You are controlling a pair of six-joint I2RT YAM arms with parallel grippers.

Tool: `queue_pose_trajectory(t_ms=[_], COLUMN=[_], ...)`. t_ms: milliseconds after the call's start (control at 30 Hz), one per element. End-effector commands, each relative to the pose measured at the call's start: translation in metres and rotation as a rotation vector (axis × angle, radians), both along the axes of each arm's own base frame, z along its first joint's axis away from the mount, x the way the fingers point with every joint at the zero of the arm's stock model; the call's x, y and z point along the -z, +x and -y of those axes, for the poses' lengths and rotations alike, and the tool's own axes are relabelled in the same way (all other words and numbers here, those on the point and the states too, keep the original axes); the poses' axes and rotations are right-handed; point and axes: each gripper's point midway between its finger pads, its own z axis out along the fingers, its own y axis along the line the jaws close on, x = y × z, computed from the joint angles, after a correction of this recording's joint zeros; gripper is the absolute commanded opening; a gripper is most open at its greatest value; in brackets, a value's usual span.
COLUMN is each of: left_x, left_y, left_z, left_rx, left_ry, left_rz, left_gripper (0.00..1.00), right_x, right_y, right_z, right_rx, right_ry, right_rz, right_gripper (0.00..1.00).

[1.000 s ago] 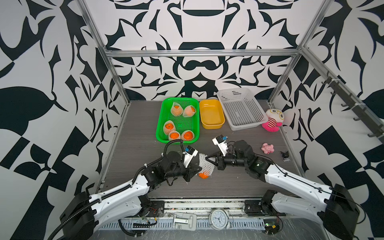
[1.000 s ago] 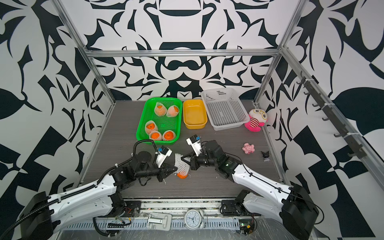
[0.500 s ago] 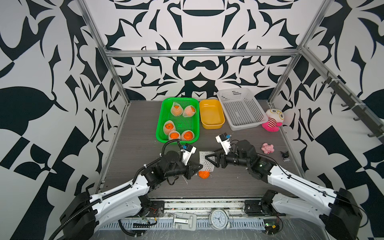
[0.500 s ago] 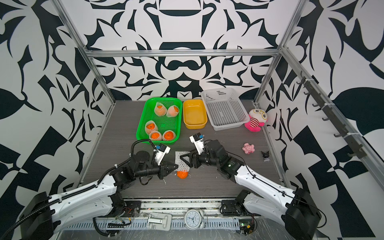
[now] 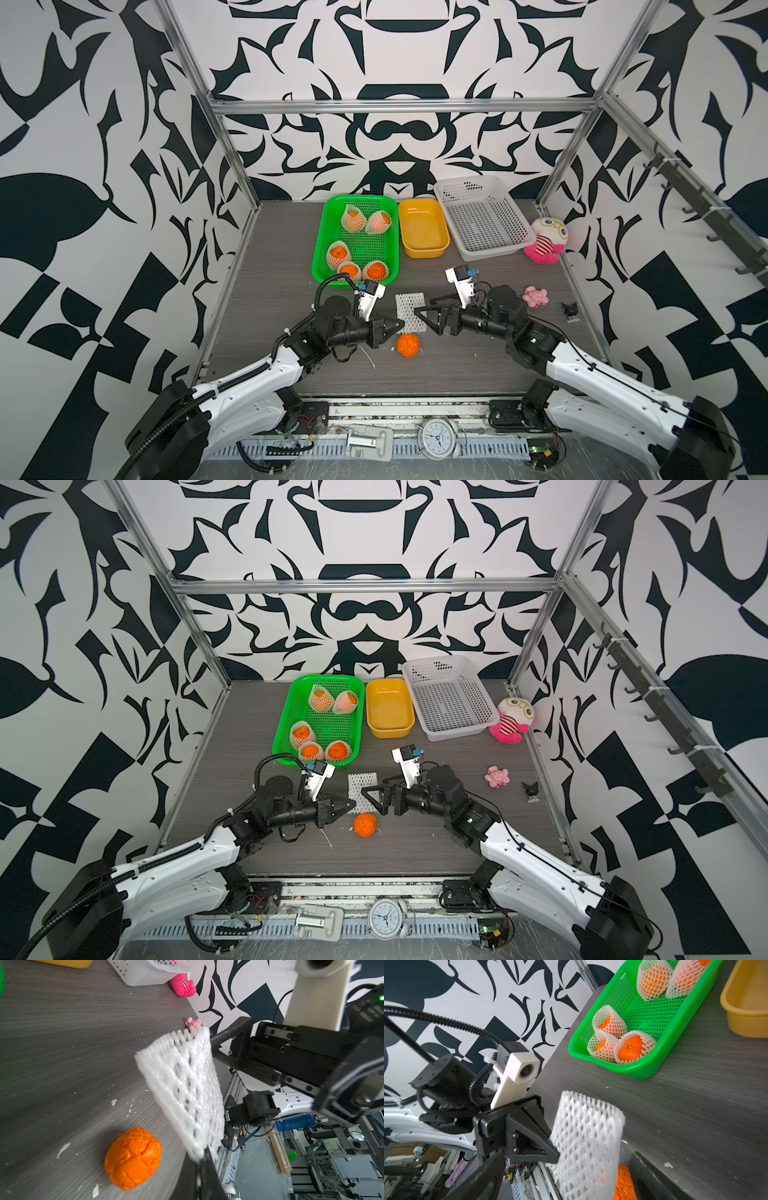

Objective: Remove foam nets from oranges
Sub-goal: Remove the foam net from the orange.

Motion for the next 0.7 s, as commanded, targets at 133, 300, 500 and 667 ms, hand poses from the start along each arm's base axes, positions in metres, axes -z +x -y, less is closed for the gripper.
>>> queue_pose_trajectory(t_ms=[133,300,500,667], left_x=[-0.007,-0.007,-0.008,-0.006], left_y=[-0.001,0.000,0.000,0.000], left_z=[0.002,0.003,0.003,0.002], left_rx=[0.016,0.020,0.017,0.010], left_ry=[-0.047,-0.048,-0.048,-0.040], left_rz=[0.005,-0.002,-0.001,-0.002], left_gripper=[0.00,0.00,0.00,0.00], right_x=[0.000,0.005,0.007,0.007], right_y=[0.009,0.009,0.010,0.010], right_z=[-0.004,-0.015,-0.015,-0.012], right_rx=[-0.004,-0.052,-0.050,-0.036], right_ry=[0.150,0.182,0.194,0.192], right_rz=[-0.084,-0.122,-0.122,-0.112], right_gripper=[0.97,0.83,0.44,0.13])
